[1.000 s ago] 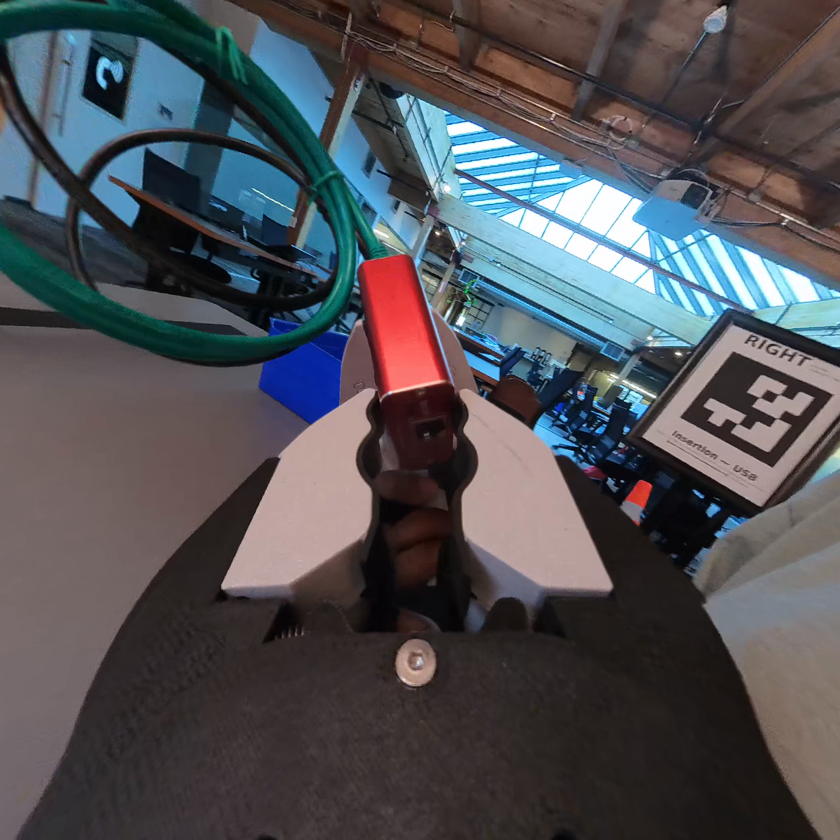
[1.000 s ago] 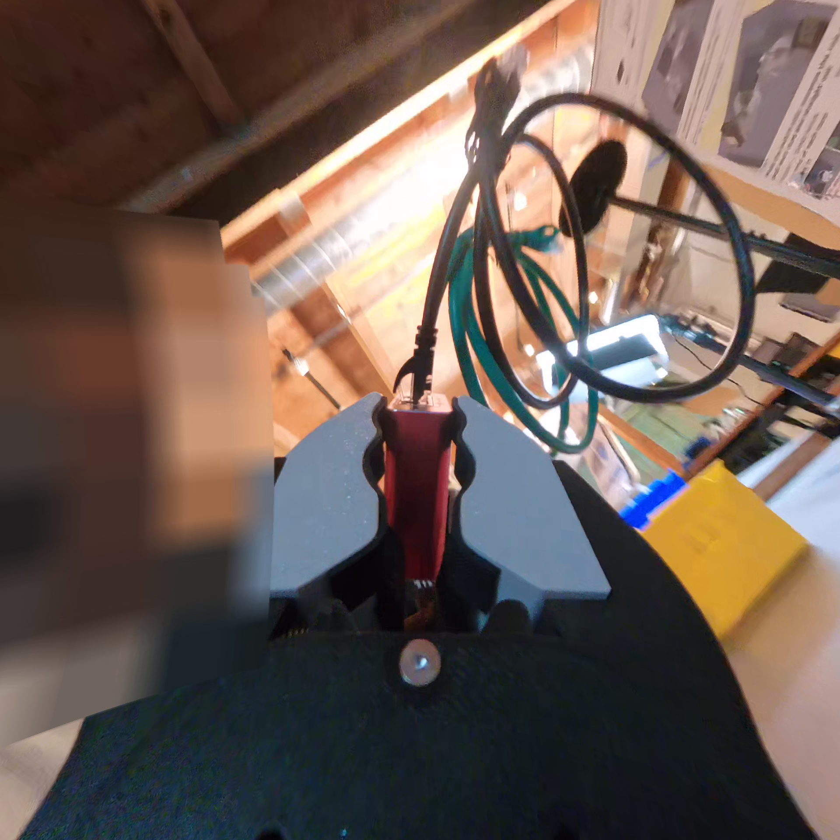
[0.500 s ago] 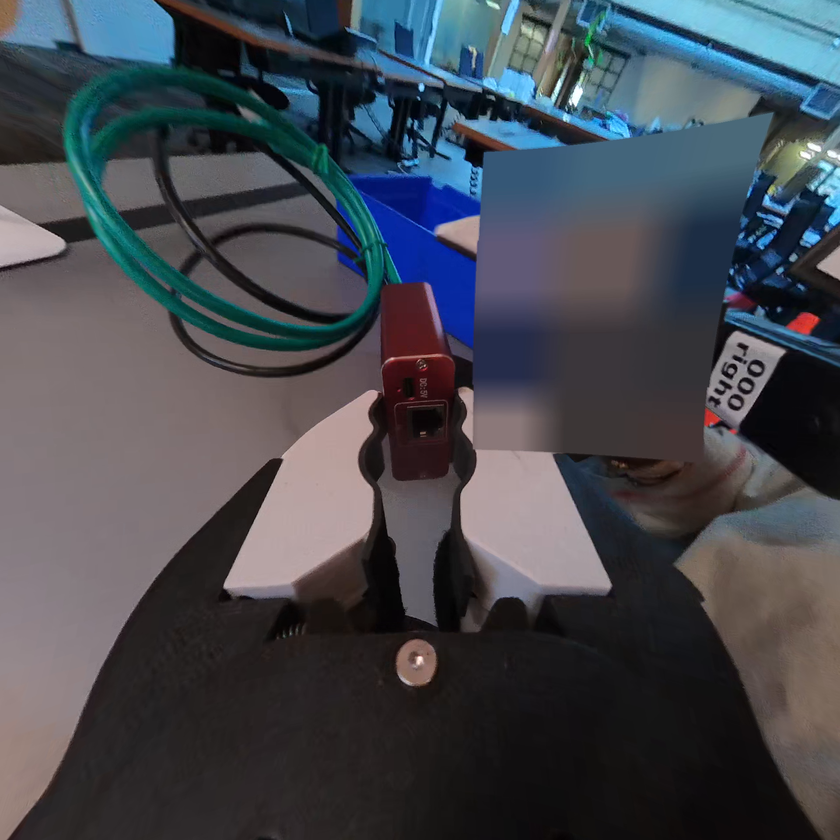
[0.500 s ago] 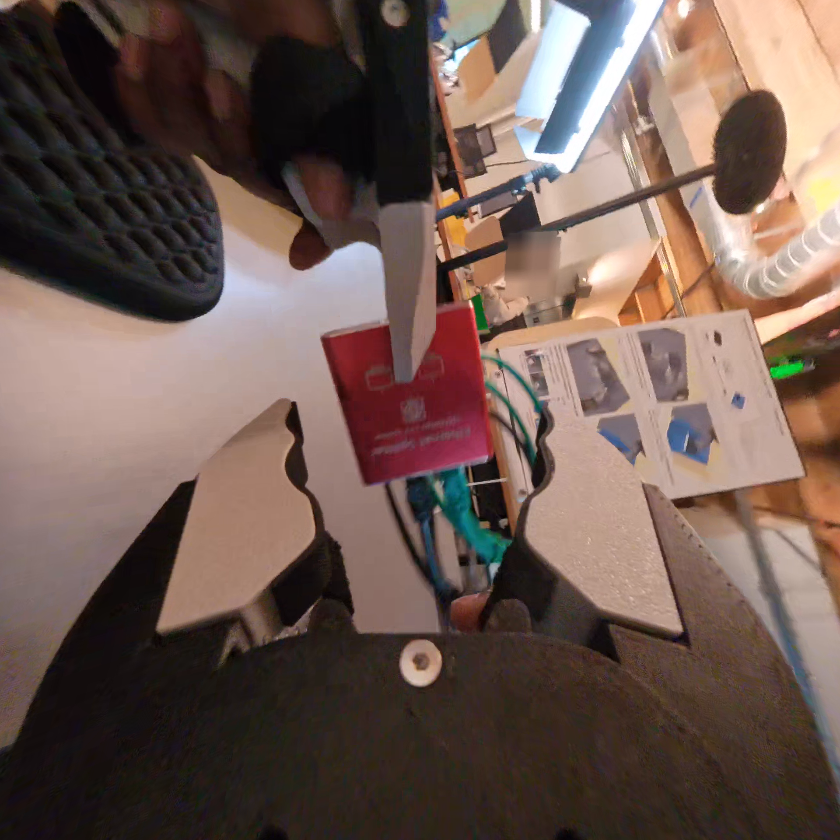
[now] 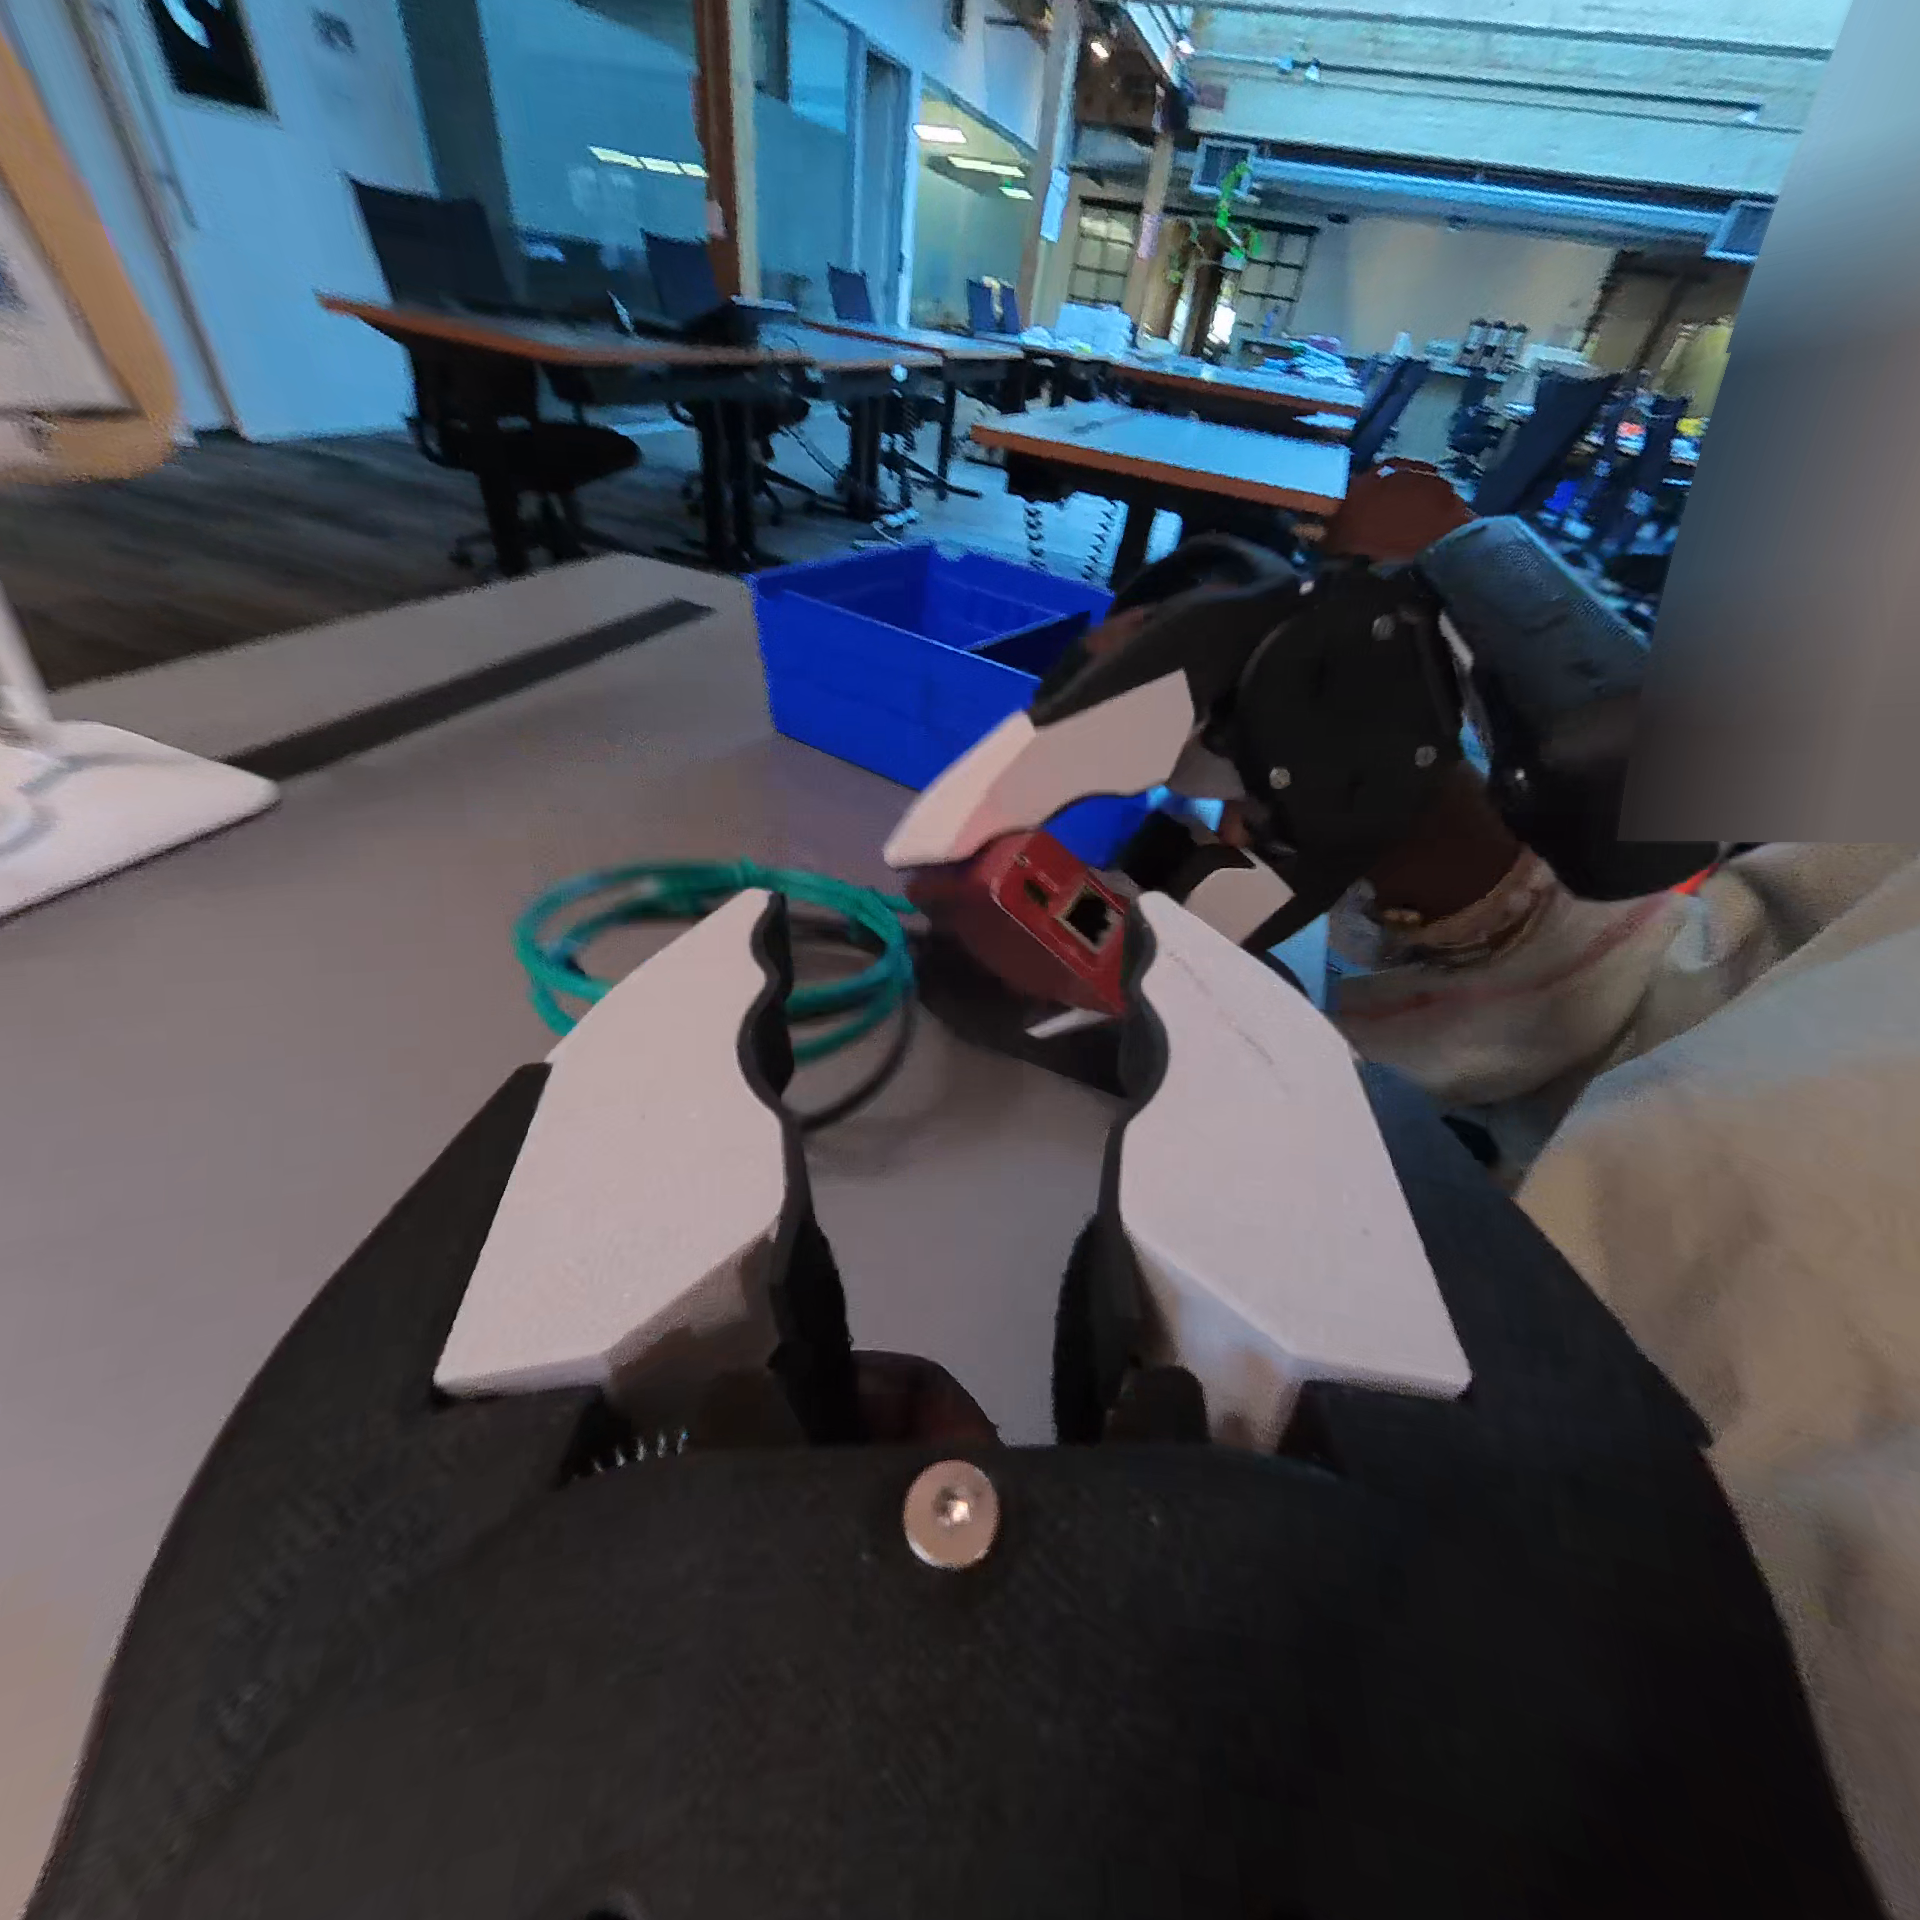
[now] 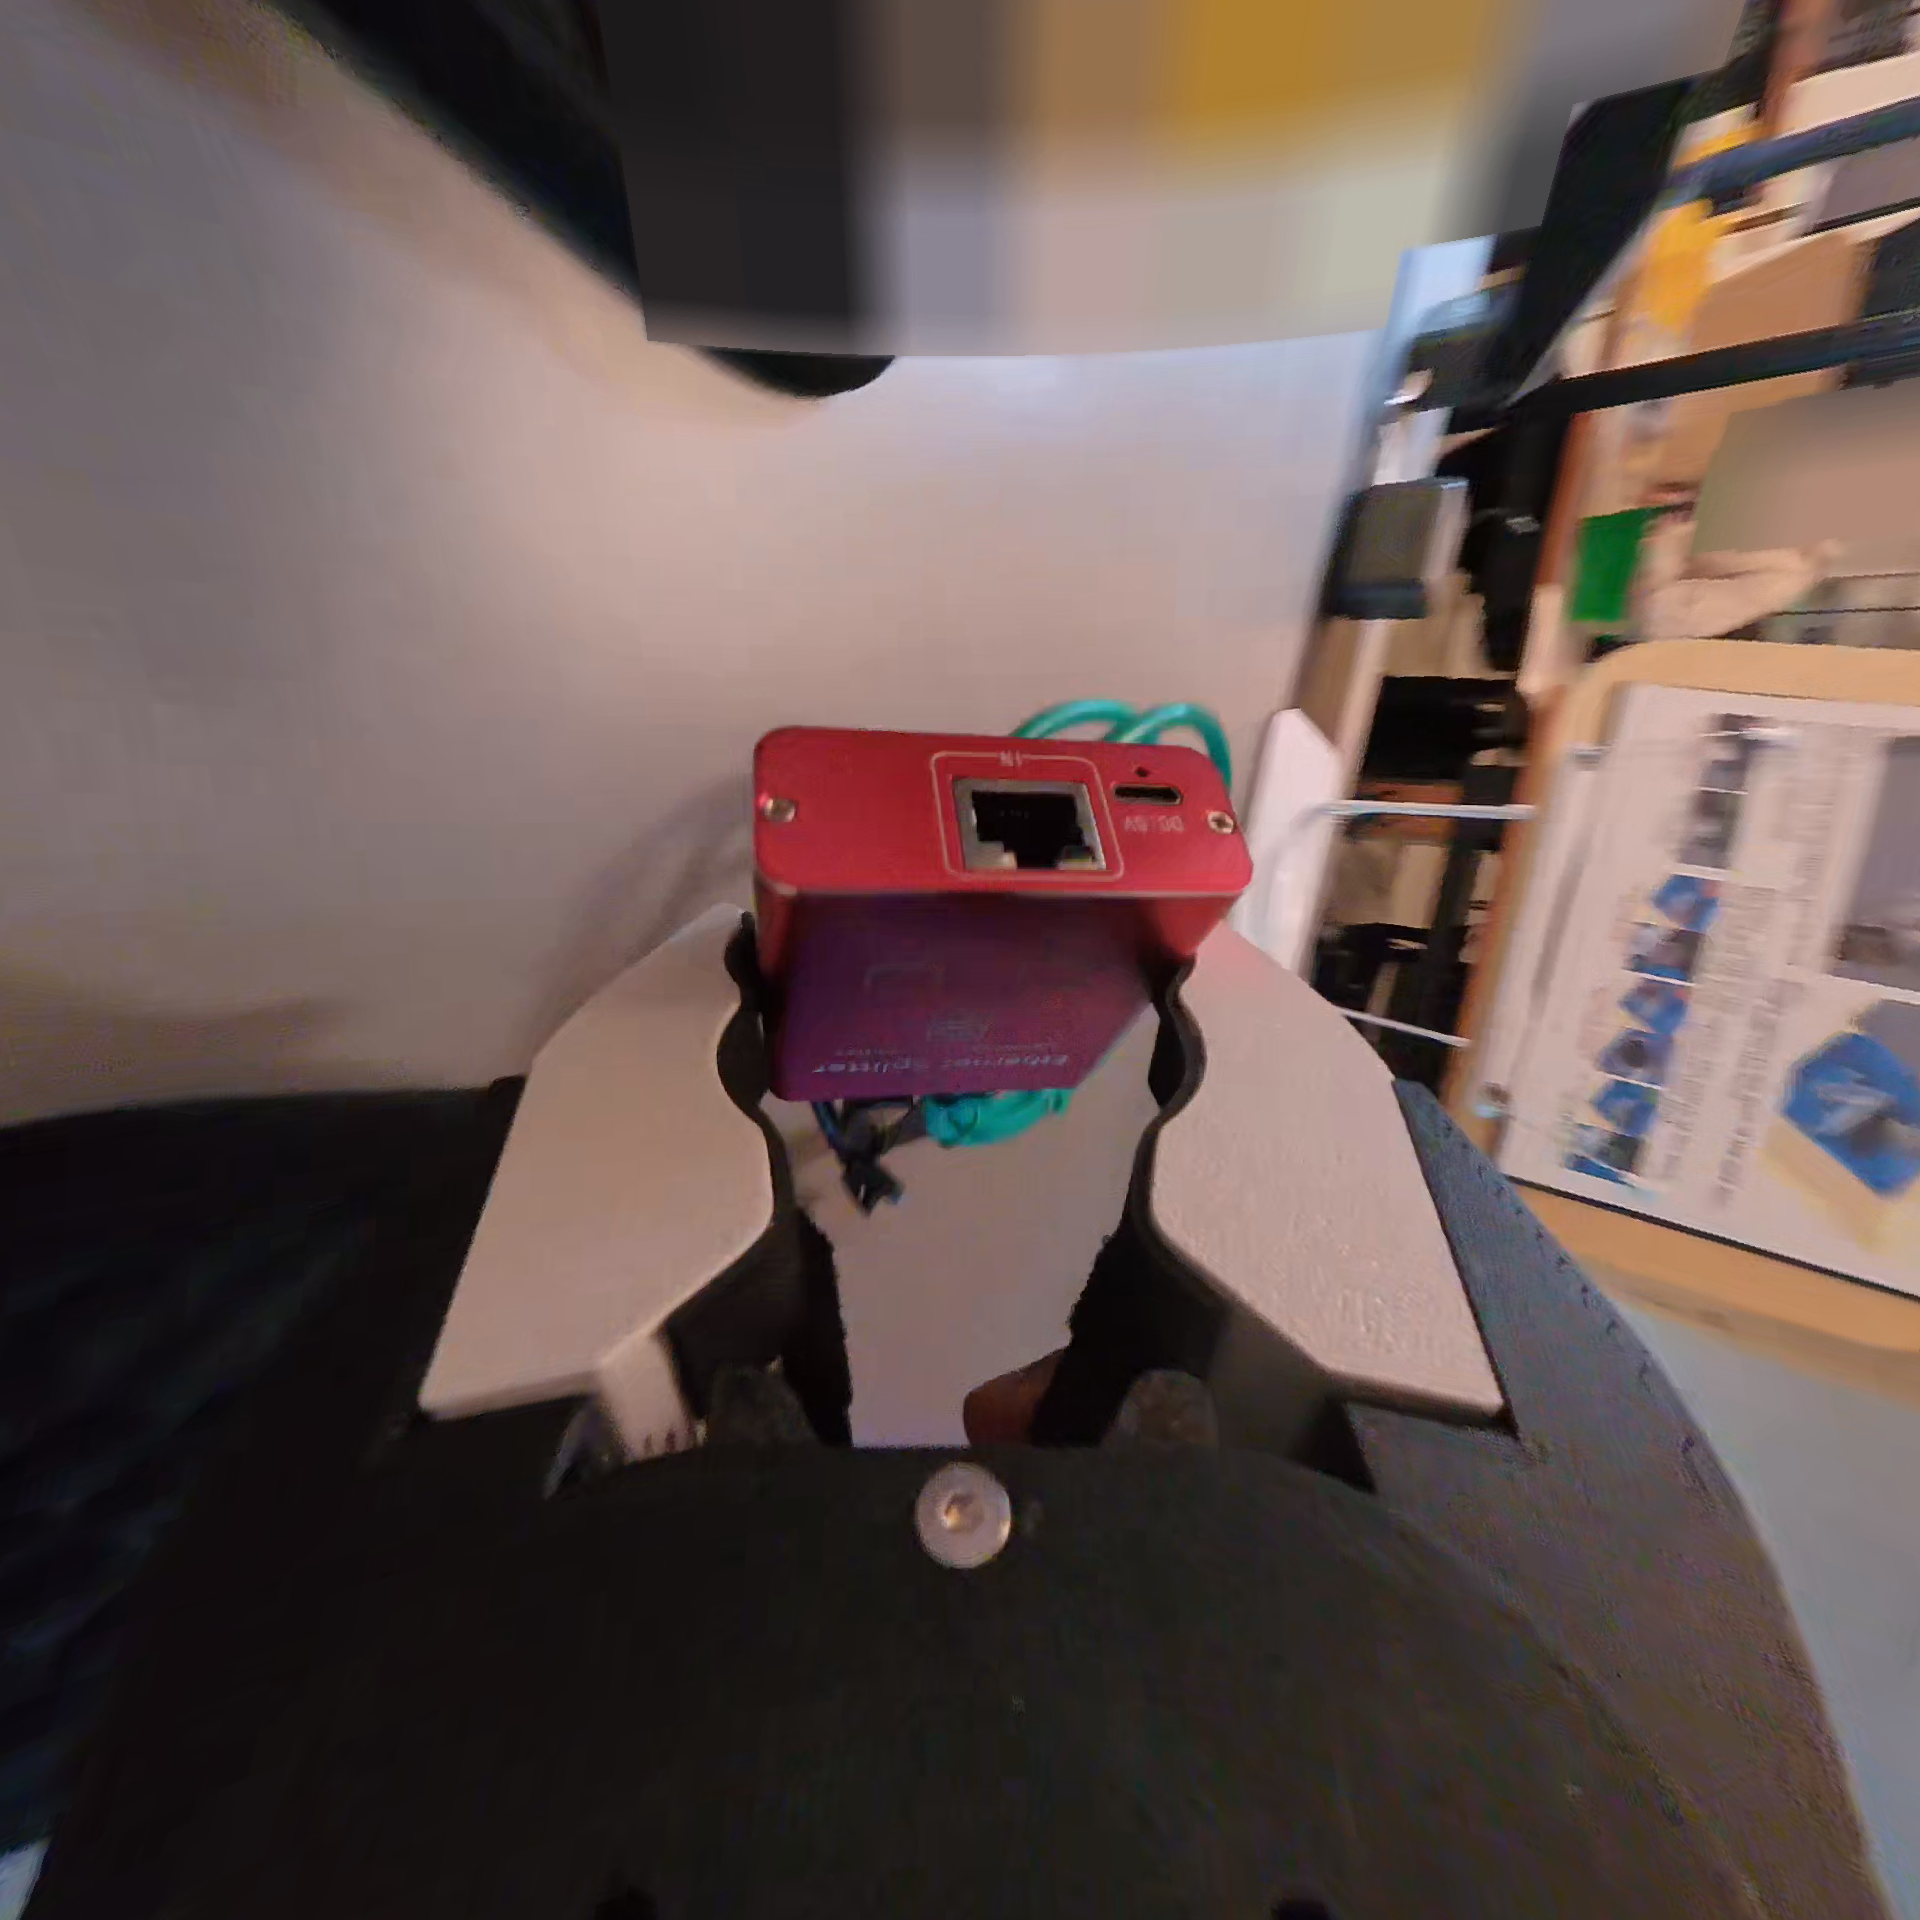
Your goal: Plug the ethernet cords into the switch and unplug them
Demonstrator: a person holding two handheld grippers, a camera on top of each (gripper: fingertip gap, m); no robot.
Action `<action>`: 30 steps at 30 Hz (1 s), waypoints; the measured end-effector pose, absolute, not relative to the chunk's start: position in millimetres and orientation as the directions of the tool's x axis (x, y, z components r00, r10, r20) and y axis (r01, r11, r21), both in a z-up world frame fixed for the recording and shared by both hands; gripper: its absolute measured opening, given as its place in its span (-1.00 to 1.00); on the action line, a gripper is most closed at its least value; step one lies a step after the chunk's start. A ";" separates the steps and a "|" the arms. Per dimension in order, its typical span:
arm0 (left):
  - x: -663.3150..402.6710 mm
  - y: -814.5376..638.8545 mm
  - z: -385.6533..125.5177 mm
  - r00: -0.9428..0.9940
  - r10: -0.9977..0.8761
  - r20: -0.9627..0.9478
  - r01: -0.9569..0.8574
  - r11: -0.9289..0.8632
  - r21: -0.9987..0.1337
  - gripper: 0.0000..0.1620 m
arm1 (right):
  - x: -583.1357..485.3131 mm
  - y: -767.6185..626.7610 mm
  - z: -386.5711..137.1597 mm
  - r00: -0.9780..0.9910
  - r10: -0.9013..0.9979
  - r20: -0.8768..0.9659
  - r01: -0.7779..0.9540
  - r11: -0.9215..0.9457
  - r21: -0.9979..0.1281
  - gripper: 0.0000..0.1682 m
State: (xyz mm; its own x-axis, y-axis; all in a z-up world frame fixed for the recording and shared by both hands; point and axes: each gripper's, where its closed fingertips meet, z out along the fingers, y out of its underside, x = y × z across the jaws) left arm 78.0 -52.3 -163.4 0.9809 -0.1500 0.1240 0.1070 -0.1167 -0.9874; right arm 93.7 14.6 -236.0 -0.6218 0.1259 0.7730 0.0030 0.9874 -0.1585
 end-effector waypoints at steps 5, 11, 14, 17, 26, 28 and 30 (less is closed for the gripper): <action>40.3 -85.4 -137.8 0.999 0.015 0.052 0.053 -0.041 -0.998 -0.29 | 93.5 -3.6 -269.8 -0.789 0.117 0.604 0.004 0.983 -0.185 -0.13; 8.9 -131.5 -112.6 0.983 0.180 -0.042 -0.043 0.002 -0.999 -0.35 | 77.3 -39.0 -293.2 -0.873 0.160 0.461 -0.006 0.941 -0.339 -0.16; -5.9 -157.6 -104.5 0.962 0.263 -0.073 -0.072 -0.010 -0.997 -0.36 | 69.4 -46.0 -304.0 -0.897 0.201 0.393 0.036 0.920 -0.390 -0.16; -24.3 -185.8 -104.7 0.922 0.369 -0.117 -0.094 -0.080 -0.992 -0.36 | 68.8 -46.2 -316.7 -0.921 0.214 0.326 0.080 0.922 -0.379 -0.16; -86.3 -273.6 -165.1 0.772 0.600 -0.212 0.116 -0.460 -0.880 -0.37 | 72.1 -38.2 -323.1 -0.940 0.236 0.247 0.137 0.922 -0.361 -0.16; -98.9 -282.9 -193.1 0.770 0.611 -0.182 0.229 -0.531 -0.816 -0.36 | 72.6 -37.3 -323.4 -0.938 0.253 0.237 0.151 0.914 -0.377 -0.17; -113.7 -285.0 -212.6 0.761 0.626 -0.170 0.285 -0.558 -0.780 -0.37 | 73.8 -36.4 -322.3 -0.933 0.271 0.235 0.160 0.901 -0.404 -0.16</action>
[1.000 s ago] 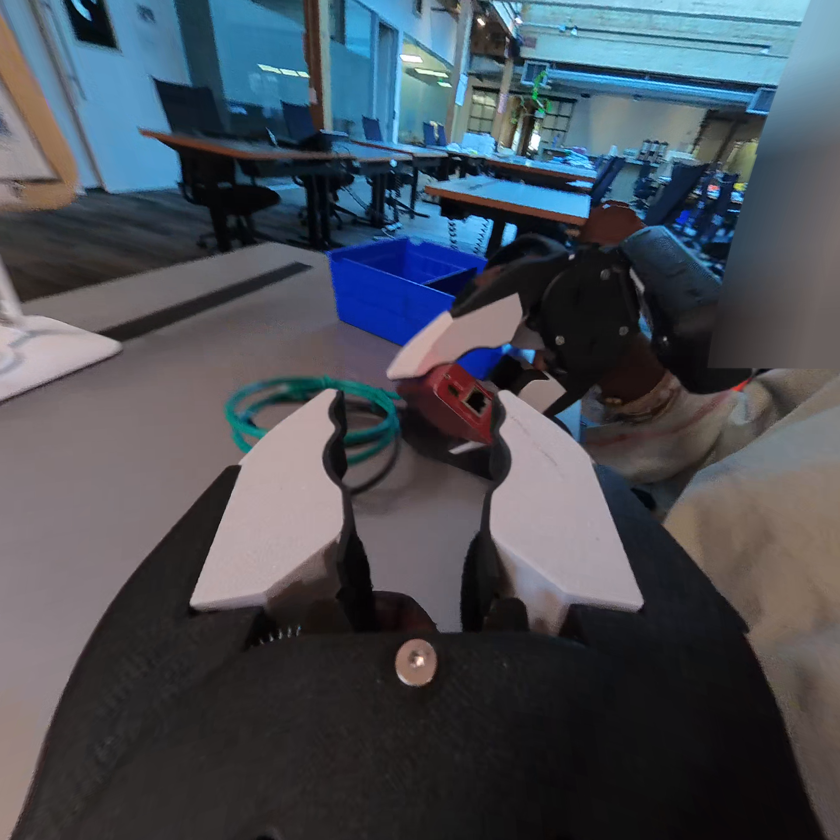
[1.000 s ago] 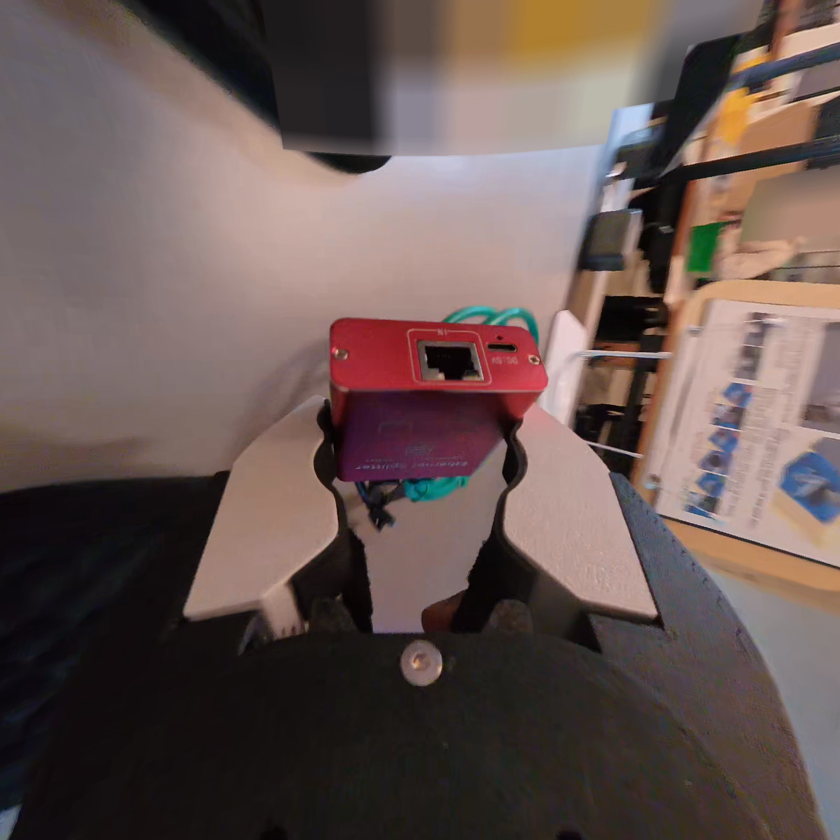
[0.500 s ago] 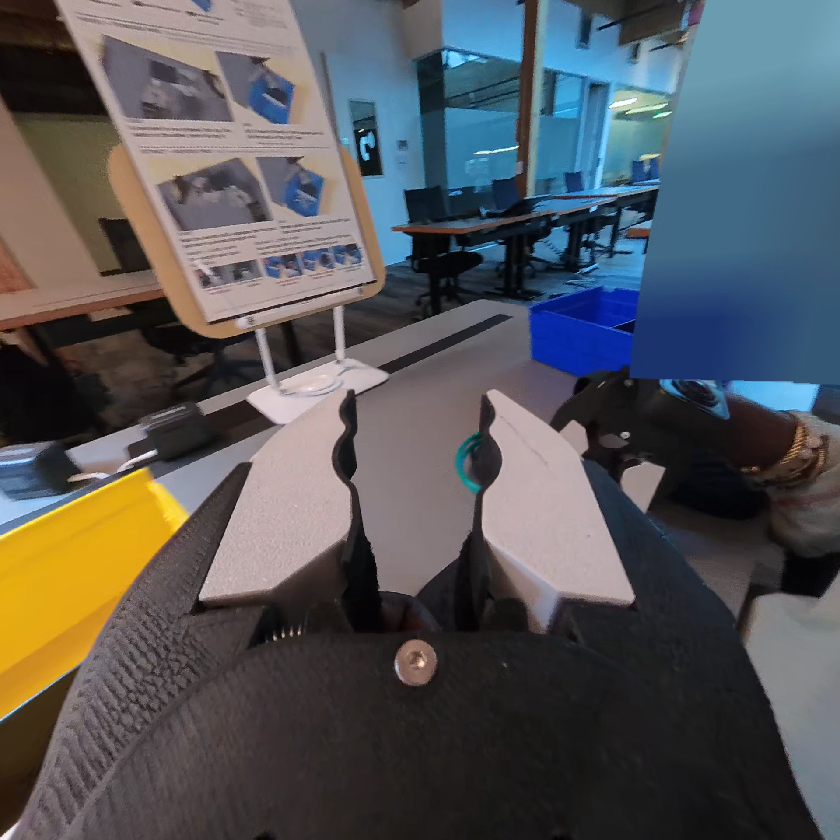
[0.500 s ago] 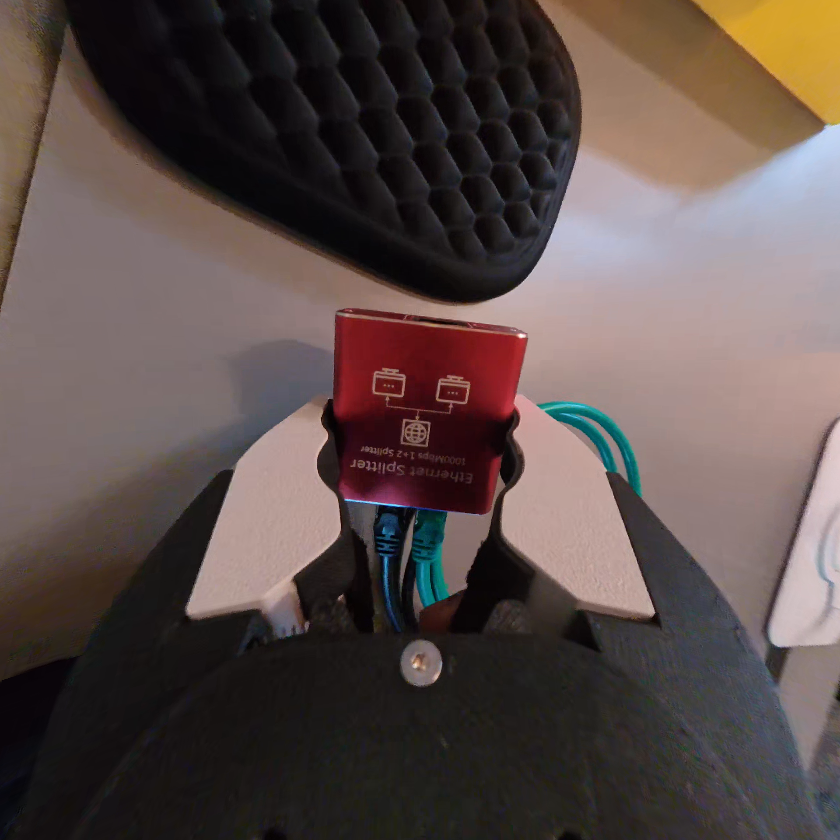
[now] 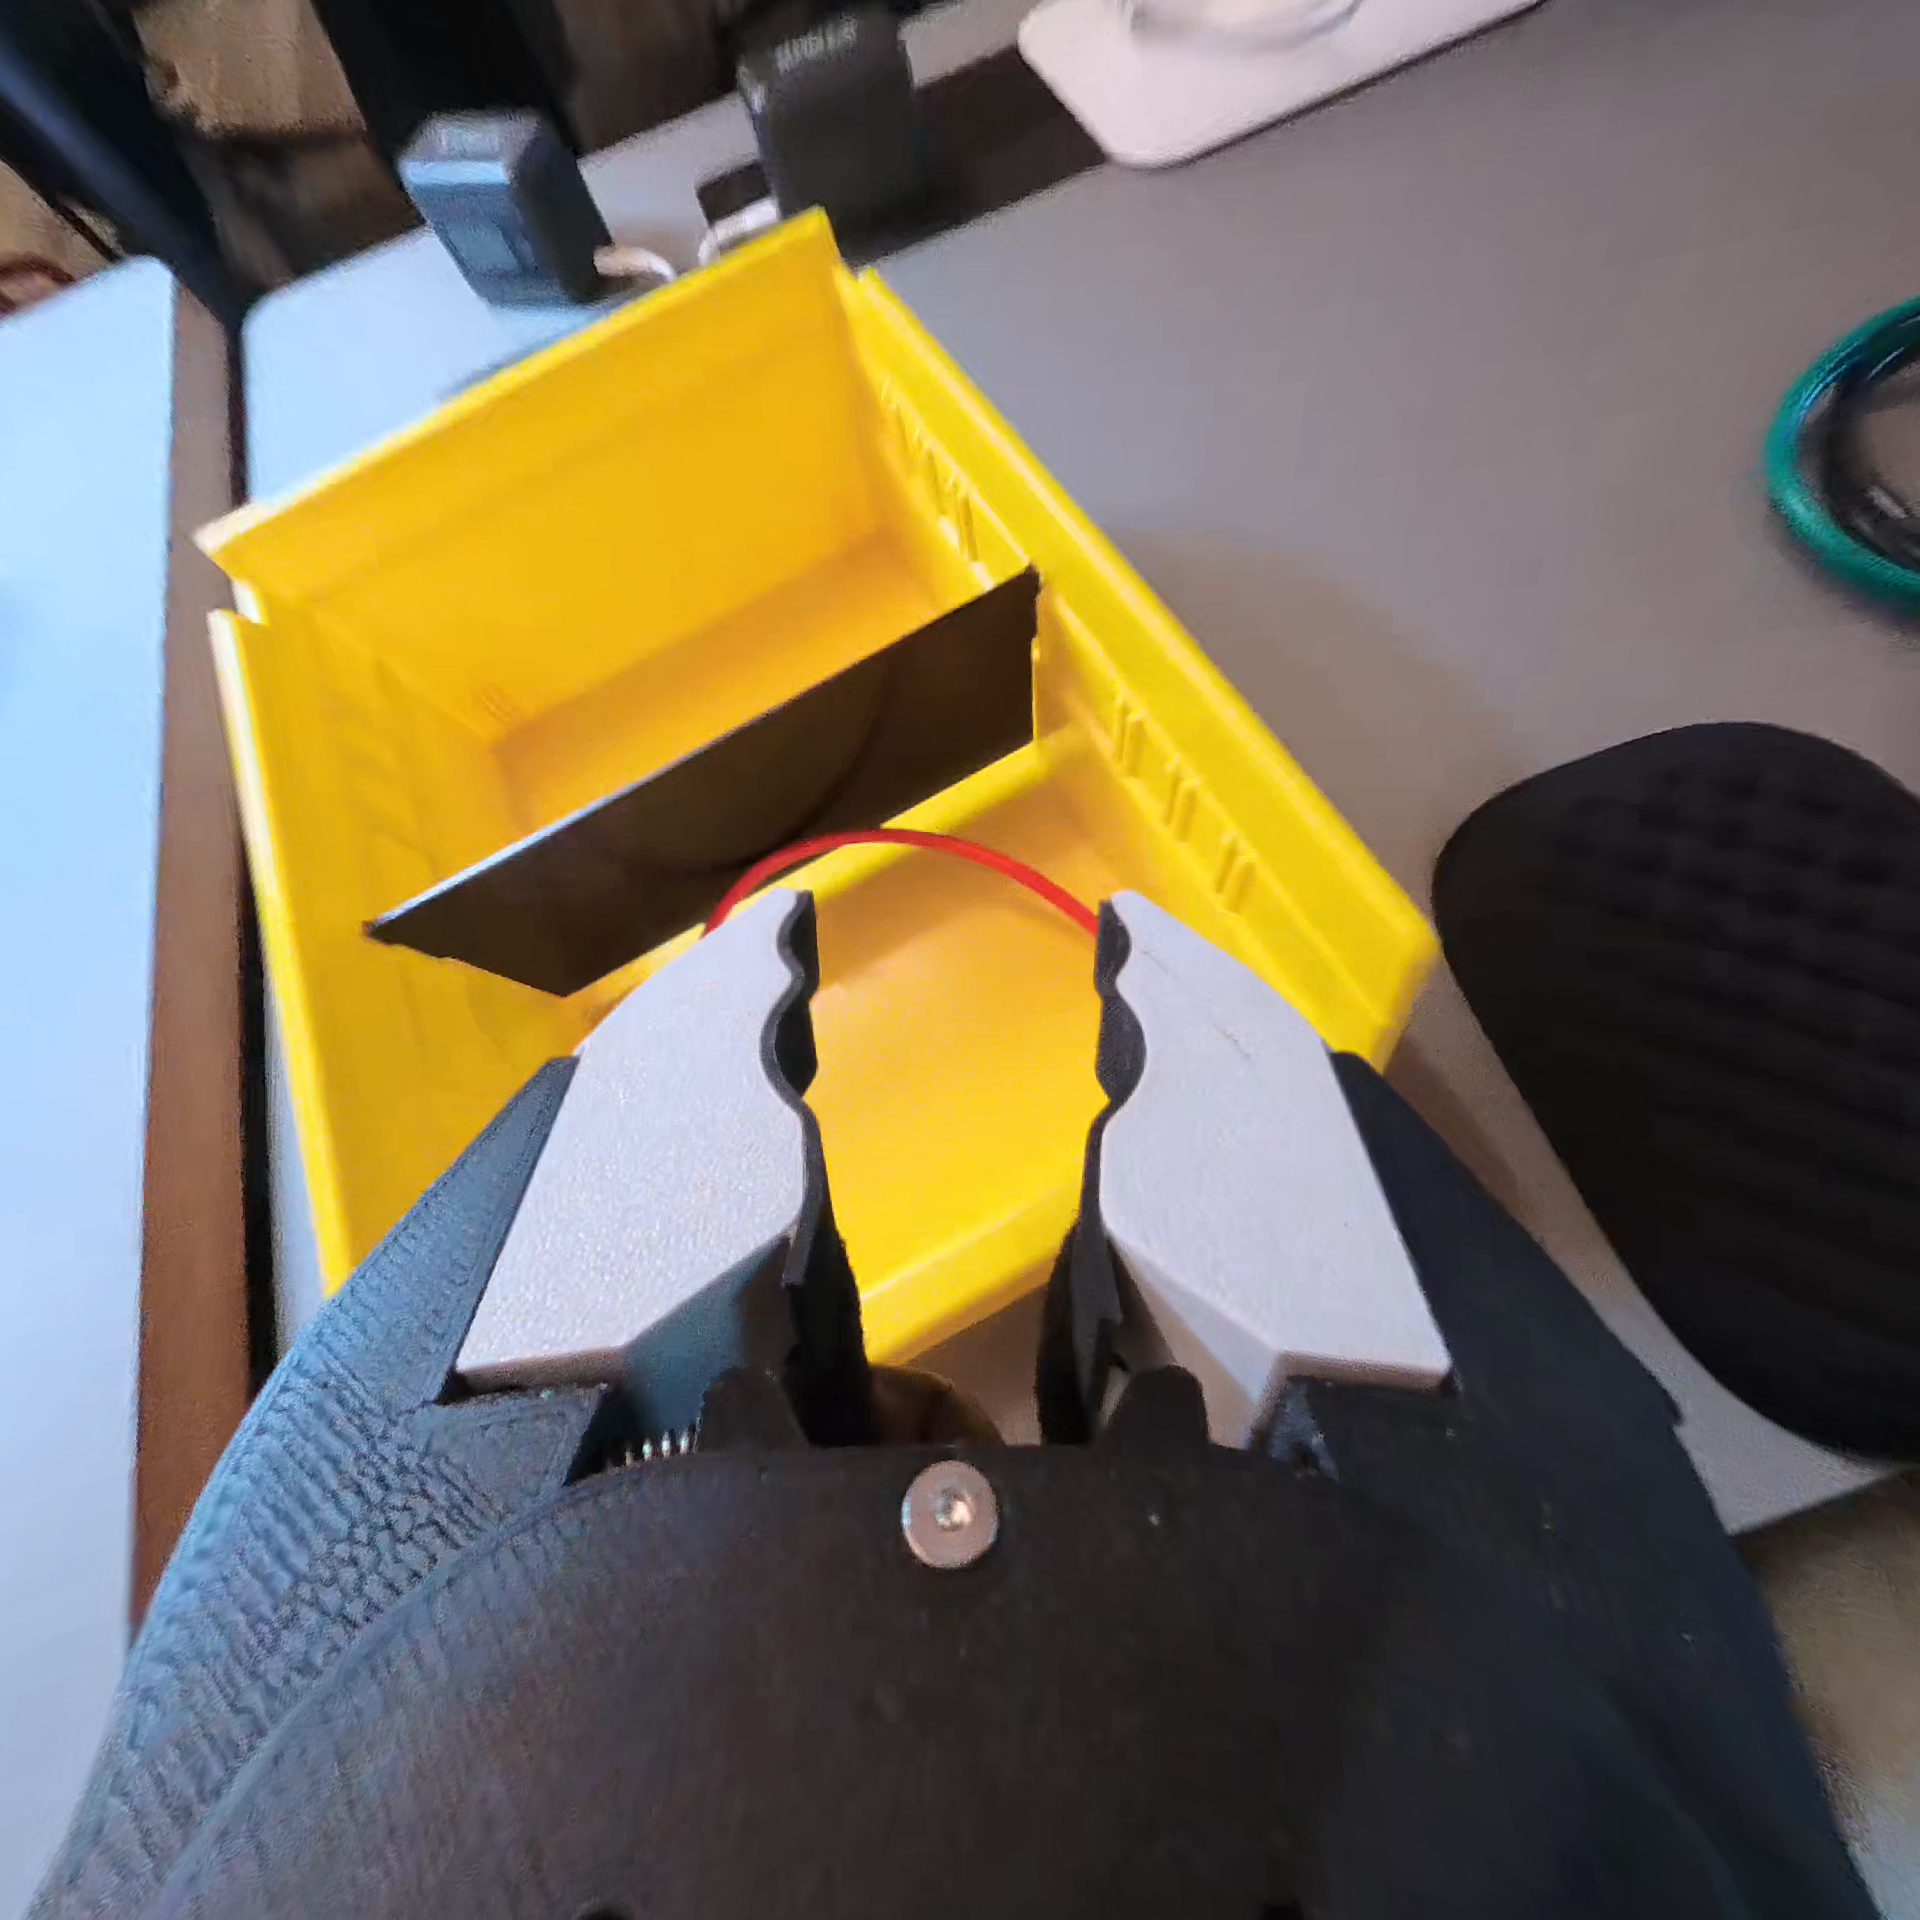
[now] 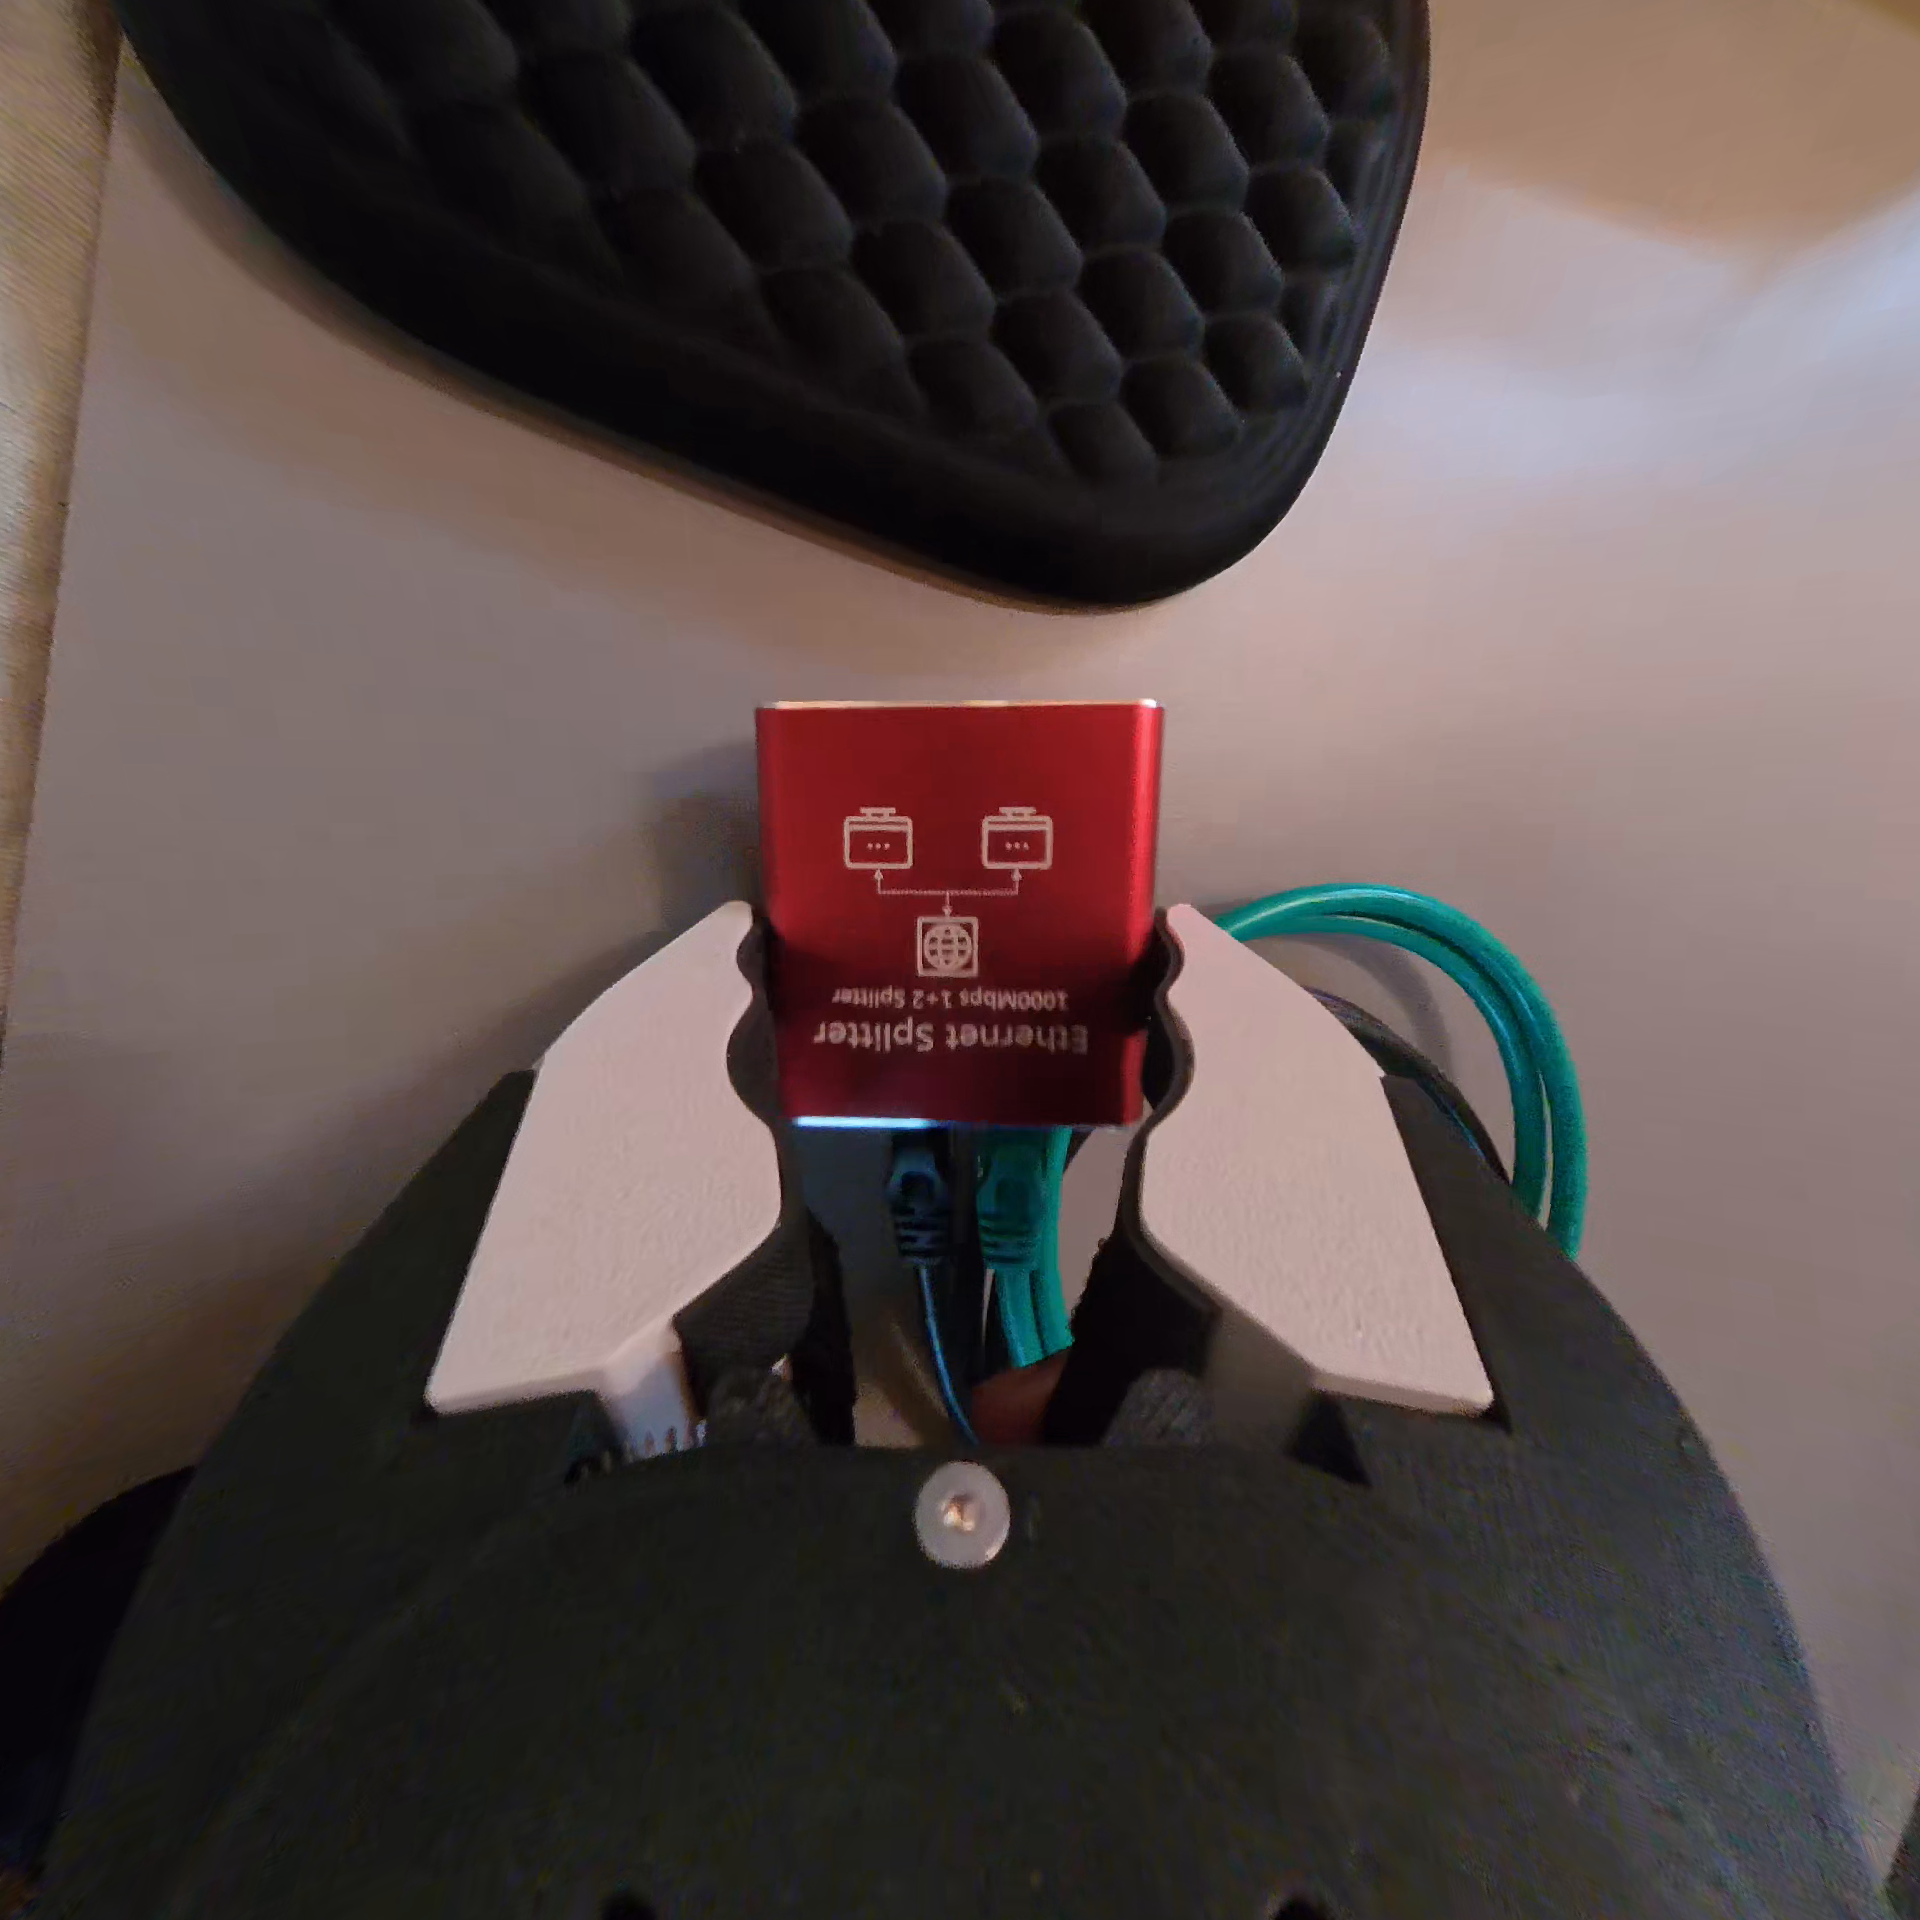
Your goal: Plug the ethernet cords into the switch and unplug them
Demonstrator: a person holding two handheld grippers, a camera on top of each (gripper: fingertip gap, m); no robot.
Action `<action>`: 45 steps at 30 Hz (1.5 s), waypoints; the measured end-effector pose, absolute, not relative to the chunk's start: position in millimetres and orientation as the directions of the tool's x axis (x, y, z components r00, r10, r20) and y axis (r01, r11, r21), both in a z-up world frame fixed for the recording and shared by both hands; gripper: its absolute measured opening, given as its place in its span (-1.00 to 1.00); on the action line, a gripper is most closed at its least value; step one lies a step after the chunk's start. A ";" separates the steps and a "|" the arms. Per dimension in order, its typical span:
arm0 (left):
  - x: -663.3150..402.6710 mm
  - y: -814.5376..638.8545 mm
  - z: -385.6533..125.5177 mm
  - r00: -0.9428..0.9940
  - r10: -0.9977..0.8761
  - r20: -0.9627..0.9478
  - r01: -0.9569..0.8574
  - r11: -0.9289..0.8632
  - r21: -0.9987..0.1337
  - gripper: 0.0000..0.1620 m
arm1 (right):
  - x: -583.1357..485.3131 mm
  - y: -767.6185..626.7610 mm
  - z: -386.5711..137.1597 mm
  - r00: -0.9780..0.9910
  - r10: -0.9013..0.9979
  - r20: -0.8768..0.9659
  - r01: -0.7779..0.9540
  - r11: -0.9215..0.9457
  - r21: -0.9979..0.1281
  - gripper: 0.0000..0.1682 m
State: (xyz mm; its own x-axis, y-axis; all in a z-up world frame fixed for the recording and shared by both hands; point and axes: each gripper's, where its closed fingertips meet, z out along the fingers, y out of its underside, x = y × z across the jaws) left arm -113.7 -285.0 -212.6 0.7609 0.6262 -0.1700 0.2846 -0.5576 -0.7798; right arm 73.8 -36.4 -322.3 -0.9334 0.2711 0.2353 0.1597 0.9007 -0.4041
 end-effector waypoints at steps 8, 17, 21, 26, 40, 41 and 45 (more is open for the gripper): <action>-142.1 -251.4 -280.6 0.707 0.703 0.072 0.569 -0.506 -0.648 -0.42 | 77.7 -31.5 -268.9 -0.855 0.402 0.326 0.101 0.748 -0.656 -0.22; -150.9 -253.1 -306.9 0.644 0.763 0.066 0.675 -0.525 -0.519 -0.46 | 83.8 -14.4 -237.8 -0.752 0.449 0.483 0.017 0.745 -0.666 -0.29; -150.7 -245.5 -311.2 0.659 0.750 0.053 0.678 -0.562 -0.474 -0.50 | 83.7 -15.4 -231.4 -0.730 0.457 0.509 -0.005 0.740 -0.672 -0.32; -159.4 -245.2 -322.5 0.638 0.770 0.024 0.705 -0.571 -0.421 -0.64 | 80.2 -12.8 -229.4 -0.697 0.471 0.541 -0.006 0.751 -0.661 -0.31; -119.0 -253.6 -138.4 0.710 0.704 -0.020 0.120 -0.149 -0.982 -0.95 | 82.0 -19.7 -218.3 -0.675 0.499 0.544 -0.069 0.691 -0.720 -0.41; -109.0 -249.8 -121.2 0.731 0.679 -0.065 0.029 -0.126 -0.992 -0.95 | 81.6 -23.2 -216.4 -0.675 0.500 0.543 -0.080 0.682 -0.727 -0.41; -61.8 -220.0 -83.6 0.786 0.543 -0.295 -0.277 -0.116 -0.954 -0.95 | 81.3 -40.0 -201.7 -0.671 0.539 0.510 -0.128 0.593 -0.795 -0.44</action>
